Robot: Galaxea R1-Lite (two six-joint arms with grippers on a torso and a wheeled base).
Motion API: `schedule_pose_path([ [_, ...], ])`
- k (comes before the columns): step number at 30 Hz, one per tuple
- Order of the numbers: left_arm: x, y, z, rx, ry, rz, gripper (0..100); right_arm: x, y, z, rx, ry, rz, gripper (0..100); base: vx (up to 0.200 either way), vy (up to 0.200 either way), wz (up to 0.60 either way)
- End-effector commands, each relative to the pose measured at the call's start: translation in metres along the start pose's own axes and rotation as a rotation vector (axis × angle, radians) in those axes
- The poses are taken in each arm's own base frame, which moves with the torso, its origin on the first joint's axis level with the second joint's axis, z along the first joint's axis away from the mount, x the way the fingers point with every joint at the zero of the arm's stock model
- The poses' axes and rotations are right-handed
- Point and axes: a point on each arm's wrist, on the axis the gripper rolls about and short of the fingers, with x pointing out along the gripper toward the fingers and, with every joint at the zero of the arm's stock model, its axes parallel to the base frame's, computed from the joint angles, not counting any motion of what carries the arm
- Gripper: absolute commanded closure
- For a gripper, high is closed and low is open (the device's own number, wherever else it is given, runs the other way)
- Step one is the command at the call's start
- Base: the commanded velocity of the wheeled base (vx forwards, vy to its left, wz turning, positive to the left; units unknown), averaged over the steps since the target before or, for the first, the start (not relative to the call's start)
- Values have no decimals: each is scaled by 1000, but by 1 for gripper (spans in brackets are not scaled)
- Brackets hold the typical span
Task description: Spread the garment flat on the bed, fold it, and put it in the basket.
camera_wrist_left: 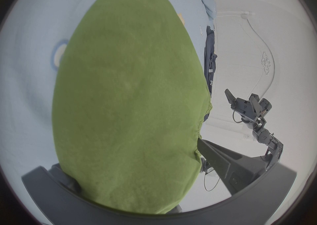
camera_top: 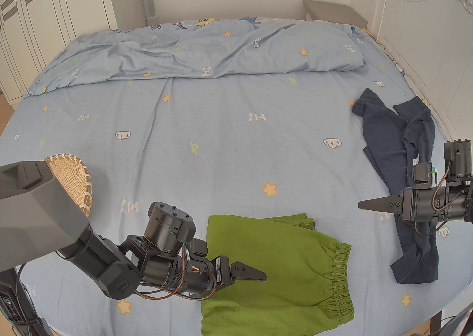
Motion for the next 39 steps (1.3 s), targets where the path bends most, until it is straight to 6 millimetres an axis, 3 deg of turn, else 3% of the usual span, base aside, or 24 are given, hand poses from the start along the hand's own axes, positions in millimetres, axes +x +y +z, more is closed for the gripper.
schedule_pose_path([
  [1, 0, 0, -1, -11, 24, -18, 0, -1, 0, 1, 0, -5, -1, 0, 0, 0, 0],
  [3, -1, 0, -1, -14, 41, -35, 0, -1, -1, 2, -2, -7, -1, 0, 0, 0, 0],
  [4, -1, 0, -1, -14, 44, -40, 100, -1, -1, 2, -1, -7, -1, 0, 0, 0, 0],
  [12, -2, -2, 2, -10, 38, -49, 100, -1, 0, 1, 1, 0, 18, 0, 0, 0, 0],
  [19, -24, -18, 4, 13, 24, -94, 100, -1, 0, 1, 1, 0, 18, 0, 0, 0, 0],
  [21, -52, -34, 16, 8, -21, -99, 100, -1, 1, 1, 0, -1, 18, 0, 0, 0, 0],
  [25, -86, -52, 33, 18, -28, -34, 100, -3, 2, 2, -5, -7, 19, 0, 0, 0, 0],
  [30, -129, -58, 48, 85, 10, 77, 100, -8, 6, 3, -13, -20, 25, 0, 0, 0, 0],
  [35, -157, -61, 53, 100, 43, 103, 100, -10, 8, 2, -7, -24, 25, 0, 0, 0, 0],
  [39, -168, -67, 49, 119, 23, 99, 100, -10, 8, 2, -7, -24, 25, 0, 0, 0, 0],
])
